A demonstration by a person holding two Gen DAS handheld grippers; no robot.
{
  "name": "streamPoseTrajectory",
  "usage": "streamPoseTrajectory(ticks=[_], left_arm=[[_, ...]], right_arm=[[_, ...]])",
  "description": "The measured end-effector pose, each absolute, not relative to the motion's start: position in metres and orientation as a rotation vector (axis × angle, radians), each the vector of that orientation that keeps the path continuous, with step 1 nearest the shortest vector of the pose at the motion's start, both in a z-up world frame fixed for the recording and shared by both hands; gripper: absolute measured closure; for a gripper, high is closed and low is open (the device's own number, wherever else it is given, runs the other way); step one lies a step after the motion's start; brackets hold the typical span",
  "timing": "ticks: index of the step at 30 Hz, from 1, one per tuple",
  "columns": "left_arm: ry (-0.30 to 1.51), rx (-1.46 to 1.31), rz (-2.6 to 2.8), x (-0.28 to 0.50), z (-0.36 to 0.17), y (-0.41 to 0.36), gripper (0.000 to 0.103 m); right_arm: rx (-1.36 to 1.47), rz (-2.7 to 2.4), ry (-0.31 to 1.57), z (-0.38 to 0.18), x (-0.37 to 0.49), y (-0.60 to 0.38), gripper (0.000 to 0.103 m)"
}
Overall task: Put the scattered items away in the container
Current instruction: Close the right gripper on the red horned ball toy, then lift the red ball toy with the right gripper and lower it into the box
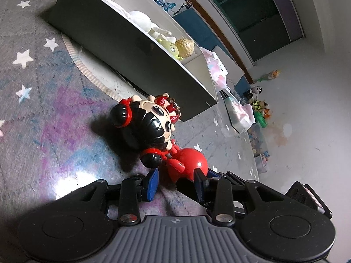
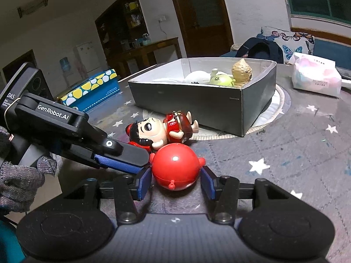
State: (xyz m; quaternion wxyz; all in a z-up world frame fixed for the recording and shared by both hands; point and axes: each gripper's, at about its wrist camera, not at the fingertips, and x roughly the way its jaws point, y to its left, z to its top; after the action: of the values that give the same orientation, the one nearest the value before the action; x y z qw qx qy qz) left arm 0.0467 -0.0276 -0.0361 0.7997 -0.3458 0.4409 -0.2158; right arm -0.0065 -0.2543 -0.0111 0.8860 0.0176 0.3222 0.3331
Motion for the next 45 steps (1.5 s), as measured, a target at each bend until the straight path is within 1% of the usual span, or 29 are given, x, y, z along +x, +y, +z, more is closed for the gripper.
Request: streamPoseTrajectory(ticks=[6, 22, 29, 37, 45], left_arm=[[0.947, -0.725, -0.474, 0.047, -0.035, -0.03, 0.066], [0.932, -0.691, -0.52, 0.039, -0.027, -0.043, 0.066], [0.866, -0.664, -0.534, 0.031, -0.003, -0.041, 0.066], [0.768, -0.638, -0.519, 0.055, 0.041, -0.03, 0.066], [0.735, -0.637, -0.471, 0.114, 0.063, -0.011, 0.066]], right_arm=[[0.072, 0.676, 0.664, -0.014, -0.009, -0.255, 0.055], [0.085, 0.614, 0.659, -0.008, -0.031, -0.262, 0.055], [0.065, 0.612, 0.618, 0.013, -0.035, -0.258, 0.055], [0.024, 0.644, 0.568, 0.049, -0.001, -0.242, 0.055], [-0.025, 0.694, 0.584, 0.073, 0.068, -0.211, 0.056]])
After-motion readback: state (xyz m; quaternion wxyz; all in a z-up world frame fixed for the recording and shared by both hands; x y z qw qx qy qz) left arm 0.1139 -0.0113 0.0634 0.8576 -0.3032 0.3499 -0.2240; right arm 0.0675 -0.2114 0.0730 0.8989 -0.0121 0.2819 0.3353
